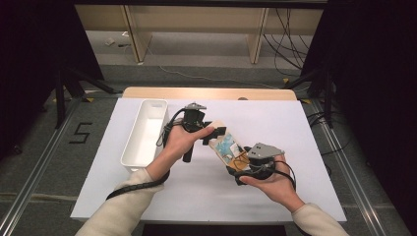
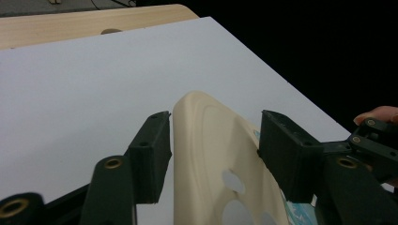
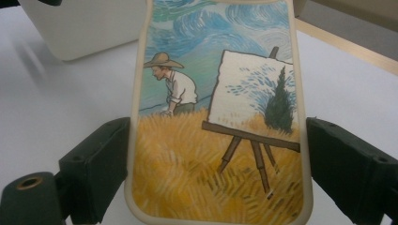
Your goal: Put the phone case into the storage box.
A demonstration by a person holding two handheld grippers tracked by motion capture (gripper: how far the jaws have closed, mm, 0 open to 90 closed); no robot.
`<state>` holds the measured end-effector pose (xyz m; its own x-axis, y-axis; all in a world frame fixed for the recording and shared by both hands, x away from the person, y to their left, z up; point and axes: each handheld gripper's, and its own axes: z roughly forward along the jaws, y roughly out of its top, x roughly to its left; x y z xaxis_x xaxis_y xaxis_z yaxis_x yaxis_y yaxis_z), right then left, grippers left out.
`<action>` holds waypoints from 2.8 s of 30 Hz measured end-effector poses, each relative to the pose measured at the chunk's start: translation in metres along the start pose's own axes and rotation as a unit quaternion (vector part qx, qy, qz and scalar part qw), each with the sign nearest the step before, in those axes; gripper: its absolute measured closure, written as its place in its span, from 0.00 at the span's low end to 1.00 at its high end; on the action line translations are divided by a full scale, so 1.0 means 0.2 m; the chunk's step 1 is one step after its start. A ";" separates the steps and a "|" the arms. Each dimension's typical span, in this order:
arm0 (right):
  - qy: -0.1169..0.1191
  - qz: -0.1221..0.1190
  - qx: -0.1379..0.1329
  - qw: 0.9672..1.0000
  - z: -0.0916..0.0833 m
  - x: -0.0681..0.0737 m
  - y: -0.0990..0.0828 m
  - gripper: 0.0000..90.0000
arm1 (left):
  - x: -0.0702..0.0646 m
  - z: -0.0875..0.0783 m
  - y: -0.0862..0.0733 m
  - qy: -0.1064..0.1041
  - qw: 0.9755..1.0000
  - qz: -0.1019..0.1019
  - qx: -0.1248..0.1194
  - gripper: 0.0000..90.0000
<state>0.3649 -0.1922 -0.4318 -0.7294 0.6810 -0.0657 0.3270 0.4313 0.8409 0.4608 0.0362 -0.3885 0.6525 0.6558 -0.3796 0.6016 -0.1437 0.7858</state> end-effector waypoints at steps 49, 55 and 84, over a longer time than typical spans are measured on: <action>0.022 0.008 0.001 1.000 0.00 -0.13 -0.05 0.13 | -0.13 -0.13 0.04 -0.095 0.989 0.107 -0.039 0.88; 0.029 0.006 0.000 1.000 -0.01 -0.14 -0.06 0.15 | -0.16 -0.12 0.04 -0.118 0.984 0.133 -0.025 0.88; 0.090 -0.021 0.008 0.996 0.01 -0.11 -0.06 0.31 | -0.24 -0.06 -0.01 -0.166 0.966 0.197 0.003 0.88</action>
<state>0.3788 -0.2114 -0.4409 -0.8382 0.5454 -0.0026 0.3021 0.4683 0.8303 0.4223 0.0136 -0.3646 0.9425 0.2761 -0.1883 0.2786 -0.3377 0.8991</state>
